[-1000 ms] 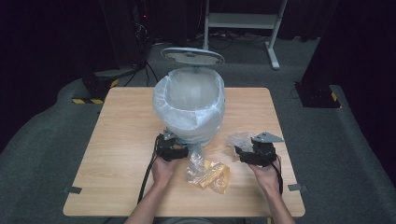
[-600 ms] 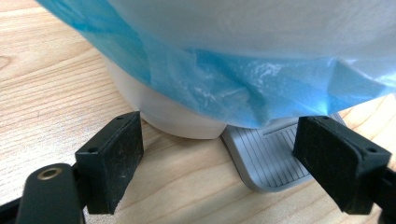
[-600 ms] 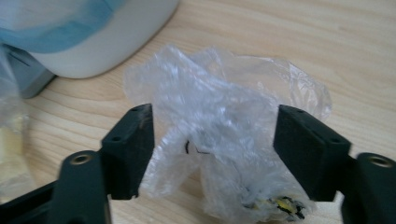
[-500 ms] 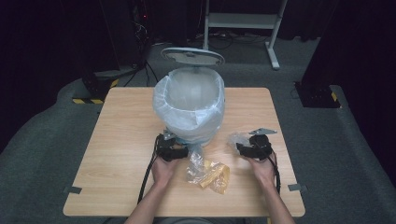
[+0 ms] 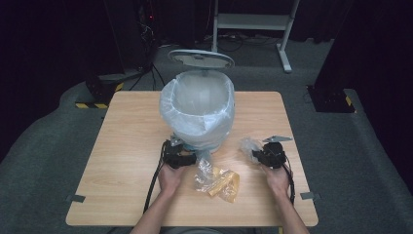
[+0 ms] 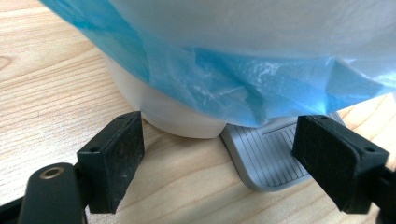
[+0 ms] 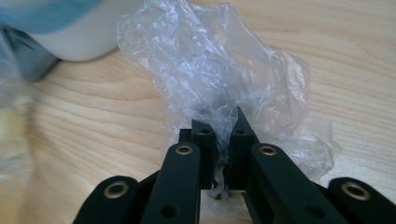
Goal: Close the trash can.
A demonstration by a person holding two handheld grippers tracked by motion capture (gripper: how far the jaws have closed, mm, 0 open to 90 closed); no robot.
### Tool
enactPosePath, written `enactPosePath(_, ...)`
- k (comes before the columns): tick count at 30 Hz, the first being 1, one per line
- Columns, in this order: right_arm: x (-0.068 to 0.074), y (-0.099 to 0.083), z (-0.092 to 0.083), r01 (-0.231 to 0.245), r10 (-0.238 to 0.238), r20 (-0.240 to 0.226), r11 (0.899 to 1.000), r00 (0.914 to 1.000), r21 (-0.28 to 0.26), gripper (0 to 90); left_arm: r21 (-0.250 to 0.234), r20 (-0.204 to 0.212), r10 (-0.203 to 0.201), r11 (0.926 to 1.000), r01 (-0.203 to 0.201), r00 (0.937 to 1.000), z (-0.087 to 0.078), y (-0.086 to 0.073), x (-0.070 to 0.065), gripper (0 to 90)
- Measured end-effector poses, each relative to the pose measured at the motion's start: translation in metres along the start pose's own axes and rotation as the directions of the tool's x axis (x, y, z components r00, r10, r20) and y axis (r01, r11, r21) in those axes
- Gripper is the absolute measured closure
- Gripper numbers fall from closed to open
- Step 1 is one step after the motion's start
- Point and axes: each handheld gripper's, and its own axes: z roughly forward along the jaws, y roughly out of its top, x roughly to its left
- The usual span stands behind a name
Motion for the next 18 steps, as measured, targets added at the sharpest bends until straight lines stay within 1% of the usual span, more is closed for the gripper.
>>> enactPosePath(2, 0.002, 0.002, -0.008, 0.007, -0.008, -0.019, 1.000, 0.9998, -0.019, 86.1, 0.000, 0.001, -0.001, 1.0000, 0.001, 1.0000, 0.000, 0.000, 0.000, 17.1)
enactPosePath(3, 0.003, 0.003, -0.013, 0.009, -0.010, -0.028, 1.000, 0.9996, -0.028, 86.1, 0.012, 0.000, 0.011, 0.9999, -0.011, 0.9999, -0.001, 0.000, 0.001, 17.1)
enactPosePath(4, 0.003, 0.005, -0.018, 0.011, -0.012, -0.038, 0.999, 0.9992, -0.039, 86.2, 0.013, 0.004, 0.007, 0.9999, -0.007, 1.0000, 0.000, 0.000, 0.001, 17.1)
enactPosePath(5, 0.004, 0.007, -0.022, 0.008, -0.011, -0.047, 0.999, 0.9988, -0.047, 86.1, 0.010, -0.004, 0.017, 0.9998, -0.017, 0.9998, -0.001, 0.000, 0.002, 17.1)
enactPosePath(6, 0.004, 0.009, -0.026, 0.011, -0.013, -0.054, 0.998, 0.9984, -0.054, 86.1, 0.010, -0.003, 0.016, 0.9998, -0.016, 0.9999, -0.001, 0.000, 0.002, 17.1)
enactPosePath(8, 0.006, 0.013, -0.036, 0.016, -0.021, -0.067, 0.997, 0.9975, -0.073, 86.1, 0.015, 0.009, 0.001, 0.9999, -0.001, 1.0000, 0.000, 0.000, 0.002, 17.1)
enactPosePath(12, 0.010, 0.022, -0.054, 0.023, -0.033, -0.096, 0.994, 0.9948, -0.108, 86.2, 0.016, 0.010, 0.001, 0.9999, -0.001, 0.9999, 0.000, 0.000, 0.002, 17.2)
enactPosePath(18, 0.014, 0.032, -0.072, 0.014, -0.035, -0.143, 0.989, 0.9890, -0.149, 86.2, 0.017, 0.011, 0.000, 0.9999, 0.000, 0.9999, 0.000, 0.000, 0.003, 17.2)
